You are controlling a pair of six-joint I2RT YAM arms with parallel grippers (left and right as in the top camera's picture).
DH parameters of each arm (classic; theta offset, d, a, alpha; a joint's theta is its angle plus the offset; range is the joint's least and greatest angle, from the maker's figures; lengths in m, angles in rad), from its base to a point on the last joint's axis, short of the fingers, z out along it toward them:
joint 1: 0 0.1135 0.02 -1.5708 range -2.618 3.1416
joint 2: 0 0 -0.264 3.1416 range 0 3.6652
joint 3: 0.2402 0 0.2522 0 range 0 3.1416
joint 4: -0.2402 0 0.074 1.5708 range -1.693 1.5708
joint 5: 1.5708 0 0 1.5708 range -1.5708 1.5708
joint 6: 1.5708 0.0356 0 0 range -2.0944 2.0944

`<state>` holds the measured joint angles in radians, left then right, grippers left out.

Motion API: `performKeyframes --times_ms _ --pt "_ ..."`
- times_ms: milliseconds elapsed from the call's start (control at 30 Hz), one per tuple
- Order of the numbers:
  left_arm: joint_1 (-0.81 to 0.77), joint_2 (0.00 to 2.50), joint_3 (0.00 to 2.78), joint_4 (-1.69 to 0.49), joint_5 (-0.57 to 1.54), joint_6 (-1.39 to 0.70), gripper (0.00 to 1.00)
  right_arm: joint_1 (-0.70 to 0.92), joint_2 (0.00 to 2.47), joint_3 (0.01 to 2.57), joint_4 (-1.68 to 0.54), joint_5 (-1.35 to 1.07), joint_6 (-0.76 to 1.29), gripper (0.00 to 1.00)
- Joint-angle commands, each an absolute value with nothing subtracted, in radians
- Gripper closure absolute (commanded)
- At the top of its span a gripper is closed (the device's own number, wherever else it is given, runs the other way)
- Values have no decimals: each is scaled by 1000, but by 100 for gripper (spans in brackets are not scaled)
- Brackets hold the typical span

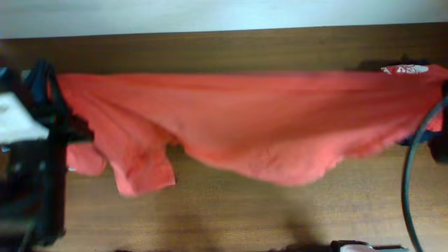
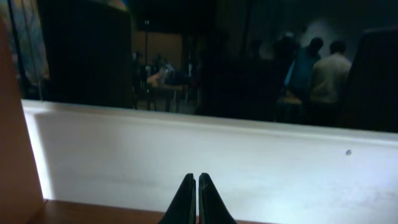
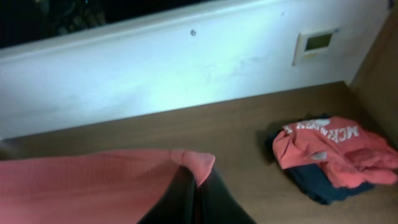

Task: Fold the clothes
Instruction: 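Lift the t-shirt by its top edge with both grippers and stretch it wide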

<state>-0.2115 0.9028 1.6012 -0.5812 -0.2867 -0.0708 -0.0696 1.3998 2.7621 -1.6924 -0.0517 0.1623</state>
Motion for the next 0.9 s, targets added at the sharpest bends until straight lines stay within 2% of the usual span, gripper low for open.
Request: performKeyframes --times_ms 0,200,333,567,867 --pt "-205 877 1622 -576 -345 -52 99 -87 1371 2690 -1699 77 178 96" --pt "-205 972 1622 -572 -357 -51 99 -88 1380 2495 -1699 140 178 96" --pt "-205 1131 1622 -592 -364 -51 99 -88 1449 2400 -1699 180 177 96" --pt "-205 1355 1622 -604 -363 -52 99 -88 1639 2369 -1681 218 165 96" --pt "-205 1632 1622 -553 -363 -52 99 -88 1962 2369 -1542 214 154 96"
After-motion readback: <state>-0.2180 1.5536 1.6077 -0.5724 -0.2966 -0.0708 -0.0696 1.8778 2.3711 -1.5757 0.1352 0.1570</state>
